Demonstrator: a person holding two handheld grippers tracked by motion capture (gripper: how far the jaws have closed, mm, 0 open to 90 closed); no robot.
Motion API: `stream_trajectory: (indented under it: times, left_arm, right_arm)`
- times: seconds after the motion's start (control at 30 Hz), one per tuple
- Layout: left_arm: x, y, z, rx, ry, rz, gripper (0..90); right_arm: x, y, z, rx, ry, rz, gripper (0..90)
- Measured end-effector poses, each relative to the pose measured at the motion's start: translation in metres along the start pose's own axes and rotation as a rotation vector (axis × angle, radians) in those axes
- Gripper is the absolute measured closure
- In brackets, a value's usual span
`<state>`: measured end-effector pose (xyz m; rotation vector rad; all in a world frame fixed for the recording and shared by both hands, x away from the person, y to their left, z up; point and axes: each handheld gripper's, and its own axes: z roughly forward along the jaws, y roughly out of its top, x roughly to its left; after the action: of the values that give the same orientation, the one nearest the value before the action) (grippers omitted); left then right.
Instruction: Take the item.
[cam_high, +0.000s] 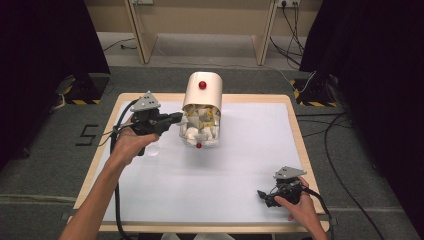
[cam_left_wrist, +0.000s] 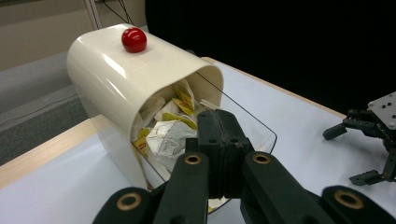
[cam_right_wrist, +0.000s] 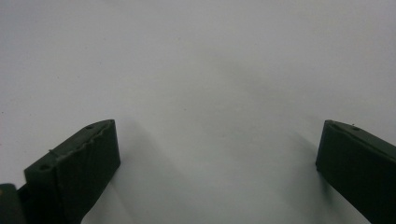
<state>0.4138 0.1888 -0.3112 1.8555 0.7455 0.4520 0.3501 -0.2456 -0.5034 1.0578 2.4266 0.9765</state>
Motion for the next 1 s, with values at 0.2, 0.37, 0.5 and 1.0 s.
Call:
stream_trajectory:
  times: [0.2, 0.37, 0.5, 1.0]
  left_arm:
    - [0.011, -0.008, -0.016, -0.009, 0.027, -0.020, 89.2]
    - [0.021, -0.018, -0.026, -0.014, 0.055, -0.042, 89.2]
    - [0.029, -0.025, -0.032, -0.012, 0.080, -0.055, 89.2]
    - [0.052, -0.053, -0.041, -0.009, 0.135, -0.109, 89.2]
  right_arm:
    - [0.000, 0.000, 0.000, 0.000, 0.000, 0.000, 0.2]
    - [0.000, 0.000, 0.000, -0.002, -0.001, 0.000, 0.2]
    - [0.000, 0.000, 0.000, -0.002, -0.001, 0.000, 0.2]
    - [0.000, 0.000, 0.000, -0.001, -0.001, -0.001, 0.2]
